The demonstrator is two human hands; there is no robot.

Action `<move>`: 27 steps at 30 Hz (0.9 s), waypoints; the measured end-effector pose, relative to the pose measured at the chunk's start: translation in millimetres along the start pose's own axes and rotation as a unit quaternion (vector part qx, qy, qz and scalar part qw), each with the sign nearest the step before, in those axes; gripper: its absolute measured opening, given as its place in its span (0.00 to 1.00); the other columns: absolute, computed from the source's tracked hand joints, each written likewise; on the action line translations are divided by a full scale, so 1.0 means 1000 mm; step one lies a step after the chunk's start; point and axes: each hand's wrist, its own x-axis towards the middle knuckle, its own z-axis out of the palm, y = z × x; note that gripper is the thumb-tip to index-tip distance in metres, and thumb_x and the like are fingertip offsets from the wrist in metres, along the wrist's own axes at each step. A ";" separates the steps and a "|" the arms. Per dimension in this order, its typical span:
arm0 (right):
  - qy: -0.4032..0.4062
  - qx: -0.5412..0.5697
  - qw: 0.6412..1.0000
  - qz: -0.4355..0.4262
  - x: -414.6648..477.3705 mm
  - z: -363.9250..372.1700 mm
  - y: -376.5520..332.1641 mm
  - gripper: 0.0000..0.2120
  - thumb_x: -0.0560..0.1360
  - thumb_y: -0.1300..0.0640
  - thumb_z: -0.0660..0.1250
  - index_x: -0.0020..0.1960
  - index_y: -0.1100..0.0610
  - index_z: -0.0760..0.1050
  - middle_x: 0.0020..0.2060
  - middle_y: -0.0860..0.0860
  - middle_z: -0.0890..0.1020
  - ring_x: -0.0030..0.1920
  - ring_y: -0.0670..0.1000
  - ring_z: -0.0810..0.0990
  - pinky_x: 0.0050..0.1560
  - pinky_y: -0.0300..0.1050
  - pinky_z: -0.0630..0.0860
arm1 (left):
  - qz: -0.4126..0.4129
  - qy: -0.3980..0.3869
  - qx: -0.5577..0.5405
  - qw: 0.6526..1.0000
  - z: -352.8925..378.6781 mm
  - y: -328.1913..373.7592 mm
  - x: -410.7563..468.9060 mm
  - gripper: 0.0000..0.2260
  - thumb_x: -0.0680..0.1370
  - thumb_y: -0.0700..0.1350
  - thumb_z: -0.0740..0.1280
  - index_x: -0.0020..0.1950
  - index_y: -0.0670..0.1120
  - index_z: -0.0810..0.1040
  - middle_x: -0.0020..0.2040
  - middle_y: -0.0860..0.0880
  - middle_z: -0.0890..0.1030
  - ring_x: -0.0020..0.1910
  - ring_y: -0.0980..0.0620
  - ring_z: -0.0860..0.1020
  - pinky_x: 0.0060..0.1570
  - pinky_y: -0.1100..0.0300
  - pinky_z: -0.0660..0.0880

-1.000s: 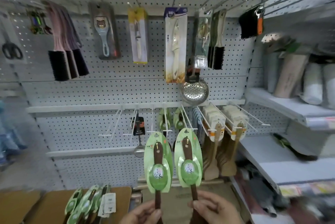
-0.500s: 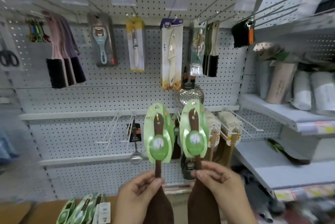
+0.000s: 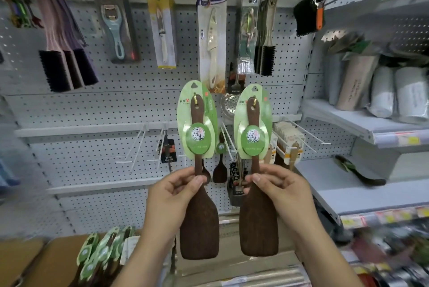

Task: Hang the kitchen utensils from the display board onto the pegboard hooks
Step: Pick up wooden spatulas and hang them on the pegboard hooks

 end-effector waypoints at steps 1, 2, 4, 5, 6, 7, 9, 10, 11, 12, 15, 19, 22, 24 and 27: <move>0.001 0.001 1.000 0.010 -0.002 -0.003 0.006 0.13 0.73 0.67 0.71 0.57 0.61 0.79 0.43 0.60 0.87 0.43 0.62 0.86 0.48 0.55 0.84 | -0.006 -0.002 -0.002 1.000 0.001 -0.008 -0.003 0.10 0.71 0.40 0.75 0.51 0.50 0.83 0.44 0.50 0.87 0.46 0.56 0.84 0.49 0.64 0.79; 0.003 0.003 1.000 0.021 -0.003 -0.008 0.014 0.12 0.74 0.67 0.71 0.56 0.60 0.79 0.43 0.60 0.87 0.43 0.62 0.87 0.47 0.54 0.84 | -0.013 -0.006 -0.008 1.000 0.003 -0.018 -0.006 0.09 0.72 0.39 0.74 0.50 0.49 0.83 0.43 0.49 0.87 0.46 0.55 0.85 0.48 0.65 0.80; 0.019 -0.001 0.999 0.050 -0.008 -0.017 0.035 0.09 0.74 0.67 0.70 0.54 0.61 0.79 0.42 0.60 0.87 0.44 0.62 0.86 0.49 0.54 0.84 | -0.034 -0.004 -0.014 0.999 0.006 -0.041 -0.013 0.08 0.73 0.38 0.72 0.50 0.46 0.83 0.43 0.48 0.87 0.46 0.53 0.85 0.47 0.66 0.80; 0.026 -0.004 0.998 0.065 -0.012 -0.022 0.047 0.09 0.74 0.67 0.71 0.54 0.61 0.79 0.42 0.61 0.87 0.45 0.63 0.86 0.53 0.57 0.82 | -0.048 0.001 -0.013 0.999 0.008 -0.054 -0.017 0.07 0.73 0.37 0.72 0.50 0.45 0.83 0.42 0.47 0.87 0.45 0.52 0.85 0.46 0.67 0.80; 0.029 -0.011 0.997 0.078 -0.014 -0.027 0.061 0.10 0.73 0.64 0.72 0.54 0.61 0.80 0.42 0.61 0.87 0.47 0.63 0.86 0.57 0.60 0.80 | -0.061 0.003 -0.011 0.998 0.009 -0.067 -0.020 0.07 0.73 0.37 0.72 0.50 0.45 0.83 0.42 0.47 0.87 0.45 0.52 0.85 0.45 0.68 0.79; 0.026 -0.017 0.996 0.088 -0.017 -0.033 0.074 0.12 0.71 0.61 0.74 0.54 0.61 0.81 0.43 0.60 0.87 0.49 0.64 0.85 0.60 0.62 0.78 | -0.073 0.004 -0.006 0.997 0.011 -0.080 -0.024 0.07 0.73 0.36 0.73 0.49 0.44 0.84 0.42 0.47 0.87 0.44 0.52 0.85 0.43 0.69 0.79; 0.026 -0.031 0.993 0.110 -0.020 -0.044 0.095 0.13 0.69 0.60 0.76 0.53 0.62 0.83 0.43 0.60 0.87 0.49 0.64 0.85 0.60 0.63 0.78 | -0.091 0.009 0.009 0.996 0.016 -0.102 -0.030 0.07 0.71 0.36 0.74 0.48 0.43 0.84 0.41 0.47 0.87 0.44 0.51 0.85 0.41 0.69 0.78; 0.028 -0.034 0.992 0.121 -0.020 -0.051 0.105 0.11 0.70 0.63 0.76 0.52 0.63 0.82 0.41 0.60 0.87 0.46 0.61 0.86 0.59 0.59 0.80 | -0.100 0.013 0.014 0.995 0.018 -0.112 -0.033 0.07 0.71 0.35 0.74 0.47 0.43 0.84 0.41 0.47 0.87 0.43 0.51 0.85 0.41 0.70 0.78; 0.030 -0.041 0.990 0.130 -0.020 -0.057 0.113 0.09 0.71 0.66 0.74 0.52 0.65 0.82 0.39 0.60 0.87 0.43 0.57 0.86 0.56 0.53 0.81 | -0.112 0.016 0.018 0.993 0.020 -0.120 -0.035 0.07 0.72 0.34 0.73 0.46 0.43 0.84 0.40 0.47 0.87 0.42 0.52 0.85 0.40 0.70 0.78; 0.030 -0.049 0.989 0.140 -0.020 -0.062 0.121 0.08 0.72 0.68 0.73 0.51 0.66 0.81 0.38 0.60 0.87 0.40 0.54 0.86 0.53 0.49 0.82 | -0.123 0.018 0.021 0.992 0.023 -0.127 -0.037 0.07 0.72 0.33 0.73 0.46 0.43 0.84 0.40 0.47 0.87 0.41 0.52 0.85 0.40 0.70 0.78; 0.018 -0.021 0.982 0.189 -0.017 -0.071 0.137 0.06 0.73 0.73 0.70 0.50 0.70 0.79 0.38 0.66 0.85 0.35 0.59 0.85 0.45 0.53 0.84 | -0.152 0.032 0.026 0.988 0.030 -0.144 -0.043 0.08 0.72 0.32 0.73 0.45 0.45 0.83 0.39 0.47 0.87 0.39 0.54 0.85 0.39 0.70 0.78; 0.002 -0.050 0.975 0.215 -0.001 -0.068 0.158 0.05 0.74 0.72 0.70 0.50 0.69 0.79 0.39 0.64 0.86 0.37 0.62 0.85 0.45 0.54 0.83 | -0.147 0.064 0.045 0.986 0.031 -0.156 -0.046 0.09 0.70 0.32 0.74 0.44 0.45 0.83 0.37 0.50 0.86 0.37 0.58 0.84 0.38 0.71 0.77; 0.000 -0.055 0.972 0.229 0.015 -0.055 0.166 0.08 0.74 0.70 0.71 0.52 0.69 0.79 0.40 0.64 0.86 0.43 0.68 0.84 0.53 0.63 0.81 | -0.146 0.055 0.058 0.986 0.027 -0.164 -0.043 0.09 0.71 0.32 0.73 0.46 0.44 0.83 0.38 0.48 0.87 0.40 0.55 0.85 0.42 0.67 0.78; -0.005 -0.047 0.971 0.232 0.028 -0.046 0.172 0.07 0.74 0.70 0.71 0.52 0.68 0.79 0.41 0.64 0.86 0.43 0.70 0.84 0.50 0.61 0.82 | -0.158 0.046 0.053 0.985 0.025 -0.169 -0.039 0.08 0.71 0.32 0.73 0.45 0.44 0.84 0.39 0.45 0.86 0.40 0.53 0.85 0.42 0.67 0.79; -0.001 -0.040 0.971 0.235 0.047 -0.033 0.179 0.05 0.75 0.69 0.70 0.51 0.67 0.79 0.41 0.63 0.86 0.43 0.68 0.84 0.49 0.58 0.82 | -0.163 0.027 0.054 0.985 0.021 -0.180 -0.032 0.10 0.71 0.29 0.73 0.42 0.44 0.85 0.38 0.43 0.86 0.38 0.54 0.85 0.40 0.71 0.78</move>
